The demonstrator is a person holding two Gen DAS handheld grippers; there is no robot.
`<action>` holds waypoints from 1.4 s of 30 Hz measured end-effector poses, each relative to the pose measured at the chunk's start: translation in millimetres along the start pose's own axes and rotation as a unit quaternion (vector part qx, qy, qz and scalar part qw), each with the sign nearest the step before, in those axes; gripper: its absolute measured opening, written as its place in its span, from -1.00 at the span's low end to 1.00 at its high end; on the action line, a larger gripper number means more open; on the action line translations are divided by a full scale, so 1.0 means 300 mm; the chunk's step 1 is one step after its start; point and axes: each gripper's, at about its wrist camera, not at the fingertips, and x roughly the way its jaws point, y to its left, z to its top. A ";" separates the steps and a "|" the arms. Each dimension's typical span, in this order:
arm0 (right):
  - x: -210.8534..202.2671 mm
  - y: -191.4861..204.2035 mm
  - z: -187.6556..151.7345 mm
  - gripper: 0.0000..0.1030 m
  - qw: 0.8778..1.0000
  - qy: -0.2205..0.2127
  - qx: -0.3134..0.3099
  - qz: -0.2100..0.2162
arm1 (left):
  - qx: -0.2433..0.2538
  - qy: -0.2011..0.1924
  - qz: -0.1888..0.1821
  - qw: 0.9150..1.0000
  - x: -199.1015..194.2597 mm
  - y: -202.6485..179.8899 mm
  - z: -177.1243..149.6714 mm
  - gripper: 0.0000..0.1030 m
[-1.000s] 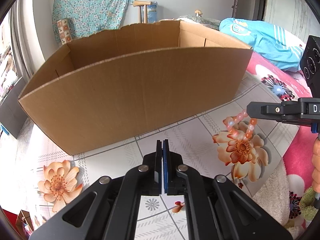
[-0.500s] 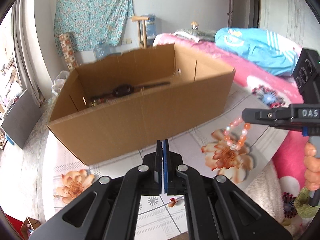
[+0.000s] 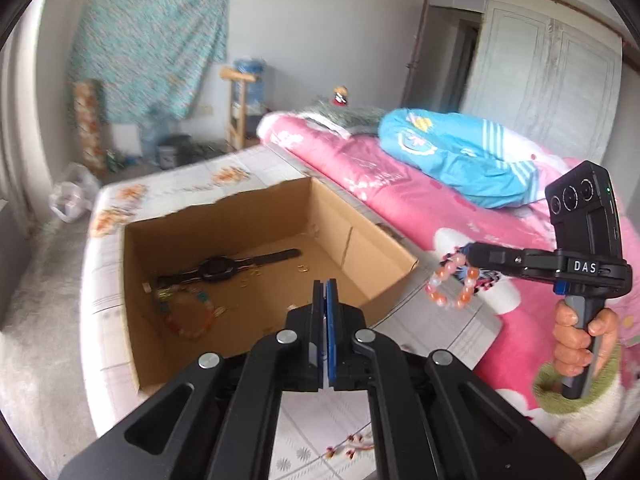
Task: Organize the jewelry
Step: 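Carry the bead bracelet over the box with the right tool, then open the right tool to drop the bead bracelet into the box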
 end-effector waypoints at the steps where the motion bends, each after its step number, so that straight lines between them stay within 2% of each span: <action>1: 0.012 -0.001 0.026 -0.86 1.000 0.001 -0.004 0.004 | -0.004 0.013 -0.008 1.000 0.033 0.021 0.025 -0.99; 5: 0.097 -0.018 0.130 -0.85 0.999 0.024 -0.032 0.002 | -0.025 0.080 -0.034 0.996 0.201 0.097 0.097 -0.99; 7: 0.148 -0.036 0.168 -0.85 0.998 0.042 -0.040 -0.005 | -0.039 0.122 -0.046 0.991 0.296 0.133 0.116 -0.99; 15: 0.322 -0.125 0.215 -0.85 0.992 0.109 -0.062 -0.024 | -0.016 0.252 -0.019 0.967 0.596 0.182 0.132 -0.99; 20: 0.355 -0.141 0.240 -0.85 0.990 0.120 -0.065 -0.024 | -0.007 0.300 -0.004 0.954 0.687 0.223 0.124 -0.98; 24: 0.370 -0.155 0.255 -0.85 0.990 0.123 -0.067 -0.027 | -0.021 0.340 -0.001 0.940 0.745 0.253 0.109 -0.97; 26: 0.363 -0.153 0.257 -0.85 0.989 0.124 -0.069 -0.028 | -0.027 0.349 -0.004 0.937 0.762 0.264 0.105 -0.91; 27: 0.363 -0.151 0.259 -0.85 0.989 0.125 -0.070 -0.030 | -0.030 0.348 -0.005 0.937 0.764 0.268 0.105 -0.86; 29: 0.360 -0.150 0.258 -0.85 0.988 0.128 -0.073 -0.034 | -0.030 0.341 -0.004 0.939 0.756 0.271 0.109 -0.63; 33: 0.362 -0.146 0.252 -0.85 0.987 0.138 -0.076 -0.045 | -0.017 0.319 0.001 0.947 0.706 0.261 0.121 -0.44; 36: 0.372 -0.132 0.244 -0.85 0.982 0.156 -0.091 -0.063 | -0.018 0.289 0.001 0.957 0.620 0.258 0.141 -0.36; 39: 0.389 -0.126 0.238 -0.85 0.974 0.178 -0.108 -0.085 | -0.039 0.251 -0.012 0.967 0.500 0.260 0.160 -0.08; 42: 0.407 -0.115 0.233 -0.85 0.962 0.201 -0.140 -0.124 | -0.060 0.205 -0.025 0.977 0.370 0.272 0.160 0.14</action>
